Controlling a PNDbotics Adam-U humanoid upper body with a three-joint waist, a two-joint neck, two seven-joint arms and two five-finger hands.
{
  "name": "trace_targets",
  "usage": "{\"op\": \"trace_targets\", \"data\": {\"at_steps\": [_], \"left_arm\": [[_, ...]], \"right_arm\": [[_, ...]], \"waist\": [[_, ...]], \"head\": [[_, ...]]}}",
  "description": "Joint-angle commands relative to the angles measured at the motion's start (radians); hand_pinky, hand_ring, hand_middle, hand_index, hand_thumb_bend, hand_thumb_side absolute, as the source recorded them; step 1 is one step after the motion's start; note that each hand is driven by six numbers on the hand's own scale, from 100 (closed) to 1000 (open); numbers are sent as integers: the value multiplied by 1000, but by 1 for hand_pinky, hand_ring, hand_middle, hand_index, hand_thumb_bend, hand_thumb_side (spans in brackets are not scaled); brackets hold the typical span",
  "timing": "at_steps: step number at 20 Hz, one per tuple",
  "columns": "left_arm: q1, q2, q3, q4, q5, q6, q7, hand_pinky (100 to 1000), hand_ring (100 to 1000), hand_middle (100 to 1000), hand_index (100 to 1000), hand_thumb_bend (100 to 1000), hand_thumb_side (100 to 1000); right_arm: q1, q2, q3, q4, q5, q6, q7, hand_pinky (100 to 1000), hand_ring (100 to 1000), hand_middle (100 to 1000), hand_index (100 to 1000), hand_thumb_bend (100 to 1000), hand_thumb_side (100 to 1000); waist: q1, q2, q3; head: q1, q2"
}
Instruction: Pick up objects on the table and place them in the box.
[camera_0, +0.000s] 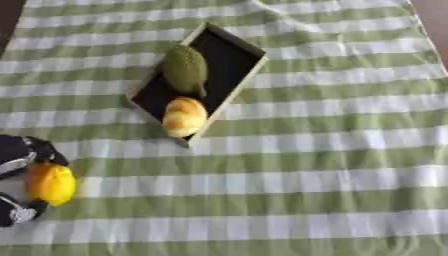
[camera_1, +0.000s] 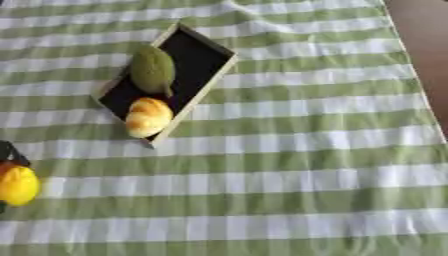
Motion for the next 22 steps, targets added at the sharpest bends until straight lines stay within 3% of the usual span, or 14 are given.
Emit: {"op": "trace_targets", "data": {"at_steps": [1,7,12,19,22], "left_arm": [[-7,18,11,-9,-3,20,40,693,655,582,678,100,145],[-57,7,45,-9,-45,-28,117,674,627,551,610,100,100],[-253,-34,54,-9,-63,-123,182,680,624,548,609,100,100],[-606,-250,-24,-3,32,-115,114,684,612,550,603,100,162],[-735,-380,-51,80,28,-122,87,683,606,544,597,100,171]], "right_arm": [[-6,-20,-14,-14,-7,1,-2,886,860,767,857,100,100],[-1,-24,-15,-14,-8,4,-3,886,860,766,857,100,100],[-14,-28,-17,-14,-12,1,-6,886,859,766,856,100,100],[-54,-16,-5,-14,-27,14,14,886,859,765,853,100,100],[-86,-6,1,-14,-36,17,23,887,859,766,852,100,100]], "waist": [[0,-18,0],[0,-25,4],[3,-40,8],[6,-59,-1],[8,-62,-17]], "head": [[2,-7],[-4,-4],[-17,7],[-23,16],[-17,18]]}}
